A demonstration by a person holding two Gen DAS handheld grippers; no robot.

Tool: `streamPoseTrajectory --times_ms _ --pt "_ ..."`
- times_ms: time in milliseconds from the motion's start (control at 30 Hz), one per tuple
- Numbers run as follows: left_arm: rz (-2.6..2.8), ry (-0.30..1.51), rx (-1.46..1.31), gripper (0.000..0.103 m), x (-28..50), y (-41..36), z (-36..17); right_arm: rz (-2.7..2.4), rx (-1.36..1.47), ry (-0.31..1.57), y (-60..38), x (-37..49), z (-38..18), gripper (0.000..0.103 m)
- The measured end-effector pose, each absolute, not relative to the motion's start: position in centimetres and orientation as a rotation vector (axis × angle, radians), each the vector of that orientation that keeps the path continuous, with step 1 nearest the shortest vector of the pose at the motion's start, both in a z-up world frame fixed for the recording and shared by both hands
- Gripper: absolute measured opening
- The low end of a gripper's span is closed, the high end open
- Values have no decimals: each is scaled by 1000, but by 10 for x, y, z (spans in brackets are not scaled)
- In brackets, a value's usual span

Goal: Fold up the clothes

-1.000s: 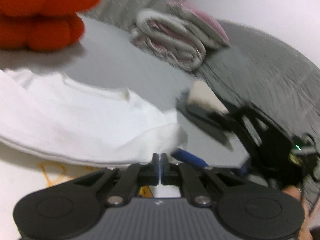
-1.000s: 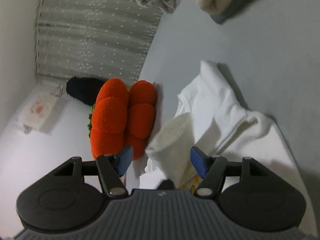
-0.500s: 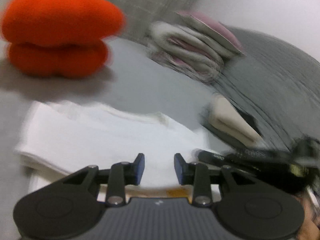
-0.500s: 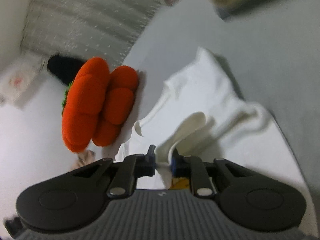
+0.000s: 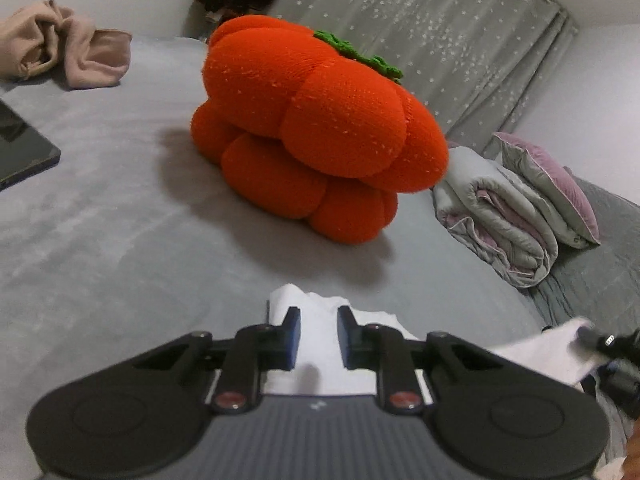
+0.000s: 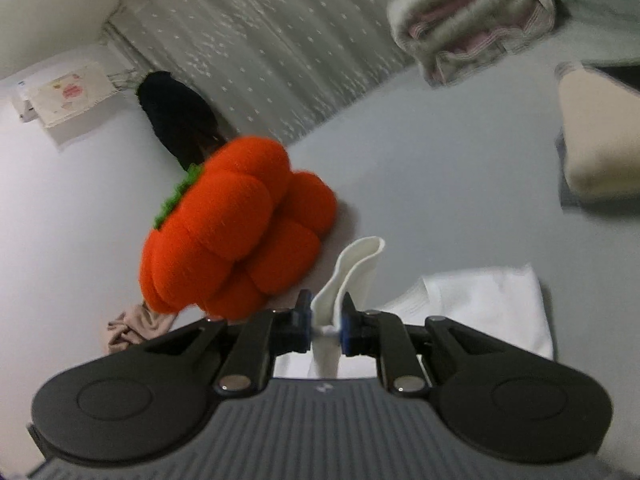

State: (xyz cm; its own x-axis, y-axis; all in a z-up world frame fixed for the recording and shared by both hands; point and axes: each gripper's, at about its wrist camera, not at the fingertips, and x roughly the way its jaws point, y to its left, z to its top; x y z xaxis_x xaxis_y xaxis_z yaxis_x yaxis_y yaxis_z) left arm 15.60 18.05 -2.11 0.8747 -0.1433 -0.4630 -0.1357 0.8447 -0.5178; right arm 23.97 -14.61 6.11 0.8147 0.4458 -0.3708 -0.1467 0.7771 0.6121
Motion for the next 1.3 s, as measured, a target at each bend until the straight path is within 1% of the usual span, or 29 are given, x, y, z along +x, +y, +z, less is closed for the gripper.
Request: streamPoseTrajectory --times_ms 133,233,433,600,667,733,767,833,933,1133,1200,1300 --pt "-48 515 -542 17 160 172 -23 344 535 466 -150 248 75 16" --pt "-98 530 -500 16 165 161 -27 318 510 460 -162 249 68 16" --pt "-156 621 -377 14 176 137 -45 225 516 542 -200 248 10 16" --pt "-121 678 -292 2 180 131 -58 206 437 618 -199 244 -30 16" --pt "-119 686 -256 2 181 130 -62 193 397 645 -197 241 -44 17" --pt "-121 684 -244 2 181 130 -60 179 355 674 -195 239 -57 23" --pt "-120 682 -244 2 180 130 -58 177 339 667 -195 236 -60 23" --pt "-117 675 -250 3 179 131 -55 179 337 655 -197 232 -59 31" --pt "-103 628 -291 3 176 137 -47 158 364 621 -206 231 -51 36" --pt "-119 548 -348 3 175 140 -41 132 418 510 -215 226 -35 36" --pt "-112 550 -342 3 178 139 -44 160 384 491 -206 228 -30 34" --pt "-84 575 -352 3 184 141 -52 194 291 493 -186 232 -28 34"
